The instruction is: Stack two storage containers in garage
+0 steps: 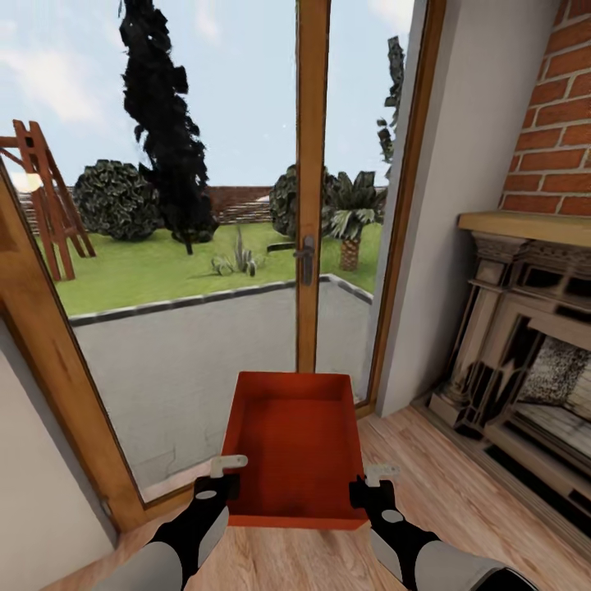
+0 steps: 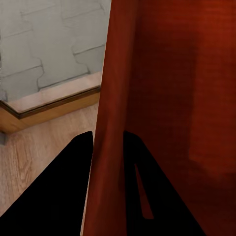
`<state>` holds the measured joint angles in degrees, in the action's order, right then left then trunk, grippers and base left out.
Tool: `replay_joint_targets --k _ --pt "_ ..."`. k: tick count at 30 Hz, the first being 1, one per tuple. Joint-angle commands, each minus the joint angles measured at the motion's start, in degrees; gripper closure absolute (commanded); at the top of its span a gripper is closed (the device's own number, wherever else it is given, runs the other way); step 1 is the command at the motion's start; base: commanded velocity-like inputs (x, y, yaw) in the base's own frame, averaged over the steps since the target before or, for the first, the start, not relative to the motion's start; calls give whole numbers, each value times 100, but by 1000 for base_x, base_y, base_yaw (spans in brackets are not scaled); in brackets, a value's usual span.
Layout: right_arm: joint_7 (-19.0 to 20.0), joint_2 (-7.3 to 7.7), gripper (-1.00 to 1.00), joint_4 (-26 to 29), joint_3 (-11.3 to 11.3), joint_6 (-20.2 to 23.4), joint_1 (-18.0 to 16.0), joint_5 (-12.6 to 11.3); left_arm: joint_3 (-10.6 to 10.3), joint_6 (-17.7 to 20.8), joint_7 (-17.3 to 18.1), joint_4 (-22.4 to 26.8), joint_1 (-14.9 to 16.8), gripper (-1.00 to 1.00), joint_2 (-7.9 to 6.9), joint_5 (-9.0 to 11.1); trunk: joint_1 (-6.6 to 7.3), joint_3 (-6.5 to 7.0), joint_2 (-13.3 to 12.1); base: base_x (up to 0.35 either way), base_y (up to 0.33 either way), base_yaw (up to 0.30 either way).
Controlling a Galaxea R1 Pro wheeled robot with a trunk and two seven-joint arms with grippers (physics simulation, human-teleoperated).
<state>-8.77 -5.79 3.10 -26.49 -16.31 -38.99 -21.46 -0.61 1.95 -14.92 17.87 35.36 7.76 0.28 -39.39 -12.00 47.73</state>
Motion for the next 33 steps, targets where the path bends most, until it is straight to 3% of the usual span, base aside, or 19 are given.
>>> replay_joint_targets --k 1,13,33 --pt "-11 2 100 -64 -14 -39 -4 -122 132 25 -48 164 6 100 -2 -95 -1 2 6 0 0 0" --pt "-11 -1 100 -64 -14 -39 -4 -122 131 25 -55 164 6 100 -2 -98 -1 104 6 0 0 0" --pt "-11 2 100 -64 -14 -23 -4 -123 132 33 -55 164 6 100 -2 -98 -1 110 6 0 0 0"
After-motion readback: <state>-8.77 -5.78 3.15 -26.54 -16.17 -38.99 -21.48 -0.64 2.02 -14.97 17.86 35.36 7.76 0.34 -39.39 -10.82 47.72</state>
